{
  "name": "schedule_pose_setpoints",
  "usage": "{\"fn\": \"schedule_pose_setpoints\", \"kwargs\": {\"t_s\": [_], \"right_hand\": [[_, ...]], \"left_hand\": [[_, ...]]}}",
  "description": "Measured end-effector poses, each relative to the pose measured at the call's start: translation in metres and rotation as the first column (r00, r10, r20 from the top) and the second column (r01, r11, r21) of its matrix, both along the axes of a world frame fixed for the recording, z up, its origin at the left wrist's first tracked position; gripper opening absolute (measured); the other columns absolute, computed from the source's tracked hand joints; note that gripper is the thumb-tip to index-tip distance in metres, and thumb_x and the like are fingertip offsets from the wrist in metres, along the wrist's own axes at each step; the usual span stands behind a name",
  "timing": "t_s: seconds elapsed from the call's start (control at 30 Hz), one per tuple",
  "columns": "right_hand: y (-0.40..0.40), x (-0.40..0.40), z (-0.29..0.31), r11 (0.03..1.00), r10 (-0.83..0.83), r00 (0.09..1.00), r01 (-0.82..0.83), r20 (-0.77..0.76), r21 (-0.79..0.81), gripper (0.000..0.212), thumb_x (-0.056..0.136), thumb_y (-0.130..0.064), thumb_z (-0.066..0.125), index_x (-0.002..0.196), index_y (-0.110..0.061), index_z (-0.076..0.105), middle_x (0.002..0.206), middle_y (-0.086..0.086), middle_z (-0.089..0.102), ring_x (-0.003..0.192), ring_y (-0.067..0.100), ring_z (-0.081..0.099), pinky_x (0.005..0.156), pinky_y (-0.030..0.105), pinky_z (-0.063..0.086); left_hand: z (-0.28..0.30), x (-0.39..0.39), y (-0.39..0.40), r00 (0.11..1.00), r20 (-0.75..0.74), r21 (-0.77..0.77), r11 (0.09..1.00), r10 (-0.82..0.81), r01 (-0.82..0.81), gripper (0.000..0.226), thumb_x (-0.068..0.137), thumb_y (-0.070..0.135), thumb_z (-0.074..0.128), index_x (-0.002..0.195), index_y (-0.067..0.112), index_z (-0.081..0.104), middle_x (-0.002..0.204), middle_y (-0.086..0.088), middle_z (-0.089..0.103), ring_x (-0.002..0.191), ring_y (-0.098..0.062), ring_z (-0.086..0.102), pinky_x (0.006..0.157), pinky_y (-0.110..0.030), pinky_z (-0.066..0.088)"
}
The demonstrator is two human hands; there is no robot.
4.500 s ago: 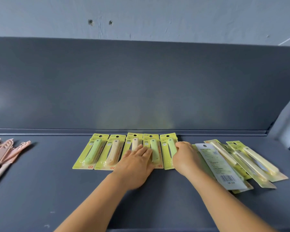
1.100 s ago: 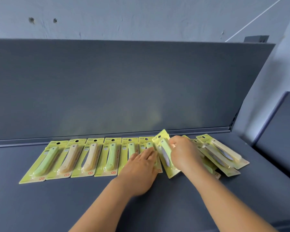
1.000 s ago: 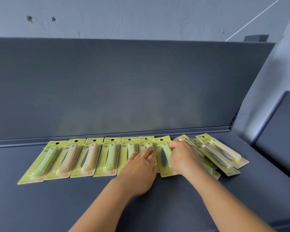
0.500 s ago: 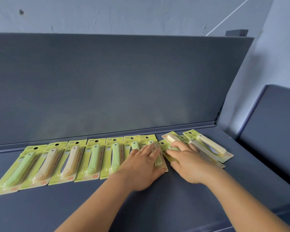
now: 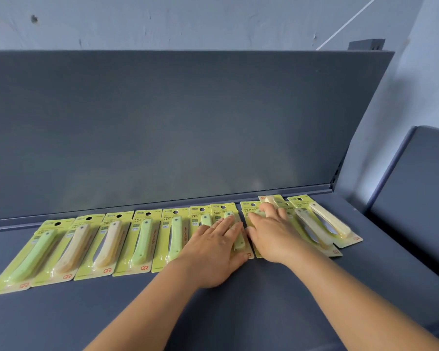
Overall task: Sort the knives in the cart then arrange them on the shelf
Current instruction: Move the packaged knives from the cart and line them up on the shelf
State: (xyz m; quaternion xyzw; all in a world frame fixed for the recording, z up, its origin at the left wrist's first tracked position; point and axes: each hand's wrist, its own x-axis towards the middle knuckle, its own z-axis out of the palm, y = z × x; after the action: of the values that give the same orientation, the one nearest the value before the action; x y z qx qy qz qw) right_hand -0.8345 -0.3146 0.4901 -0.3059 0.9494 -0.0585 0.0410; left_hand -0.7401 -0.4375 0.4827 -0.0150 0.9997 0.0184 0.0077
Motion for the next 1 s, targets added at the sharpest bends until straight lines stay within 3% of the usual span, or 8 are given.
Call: {"fn": "schedule_pose_setpoints", "kwargs": {"t_s": [0.2, 0.4, 0.63, 0.8, 1.0], "right_hand": [[0.003, 0.003, 0.006, 0.995, 0.013, 0.999, -0.009, 0.044, -0.099, 0.051, 0.101, -0.04, 0.026, 0.149, -0.022, 0.023, 0.155, -0.003, 0.015, 0.14, 0.025, 0.014, 0.115, 0.039, 0.019], [0.05, -0.011, 0.017, 0.998, -0.058, 0.998, 0.057, -0.04, -0.028, 0.044, 0.097, -0.035, 0.035, 0.141, -0.029, 0.037, 0.155, -0.007, 0.02, 0.138, 0.022, 0.019, 0.112, 0.039, 0.023], [0.083, -0.017, 0.003, 0.994, -0.104, 0.992, 0.102, 0.069, 0.025, 0.053, 0.098, -0.045, 0.033, 0.147, -0.042, 0.017, 0.158, -0.015, 0.002, 0.145, 0.022, 0.005, 0.114, 0.046, 0.018], [0.088, -0.021, -0.001, 0.997, -0.083, 0.996, 0.082, 0.045, 0.01, 0.05, 0.099, -0.042, 0.03, 0.147, -0.042, 0.017, 0.158, -0.016, 0.004, 0.143, 0.023, 0.01, 0.112, 0.043, 0.02], [0.096, -0.026, -0.001, 0.995, -0.095, 0.995, 0.094, 0.029, 0.03, 0.047, 0.101, -0.039, 0.027, 0.148, -0.039, 0.022, 0.157, -0.015, 0.006, 0.141, 0.023, 0.013, 0.111, 0.04, 0.02]], "left_hand": [[0.005, -0.001, 0.002, 1.0, 0.002, 0.024, 1.0, 0.014, -0.014, 0.071, 0.097, 0.056, 0.03, 0.153, 0.024, 0.002, 0.161, 0.005, -0.005, 0.147, -0.014, 0.003, 0.118, -0.035, 0.004], [0.012, -0.012, 0.032, 0.995, -0.014, 0.033, 0.995, -0.096, 0.096, 0.071, 0.097, 0.054, 0.033, 0.153, 0.022, 0.0, 0.161, 0.003, -0.003, 0.148, -0.014, 0.0, 0.117, -0.036, 0.0], [0.002, -0.03, 0.041, 0.988, 0.019, -0.008, 0.988, -0.152, 0.152, 0.063, 0.1, 0.046, 0.031, 0.153, 0.024, 0.005, 0.161, 0.003, 0.0, 0.148, -0.015, 0.003, 0.119, -0.035, 0.006], [0.008, -0.034, 0.035, 0.992, 0.024, -0.001, 0.992, -0.125, 0.125, 0.056, 0.1, 0.034, 0.031, 0.152, 0.024, 0.012, 0.16, 0.003, 0.004, 0.147, -0.015, 0.01, 0.118, -0.036, 0.007], [0.013, -0.038, 0.056, 0.992, 0.008, -0.001, 0.992, -0.129, 0.129, 0.065, 0.099, 0.042, 0.036, 0.153, 0.022, 0.006, 0.161, 0.002, -0.001, 0.147, -0.016, 0.005, 0.118, -0.036, 0.002]]}}
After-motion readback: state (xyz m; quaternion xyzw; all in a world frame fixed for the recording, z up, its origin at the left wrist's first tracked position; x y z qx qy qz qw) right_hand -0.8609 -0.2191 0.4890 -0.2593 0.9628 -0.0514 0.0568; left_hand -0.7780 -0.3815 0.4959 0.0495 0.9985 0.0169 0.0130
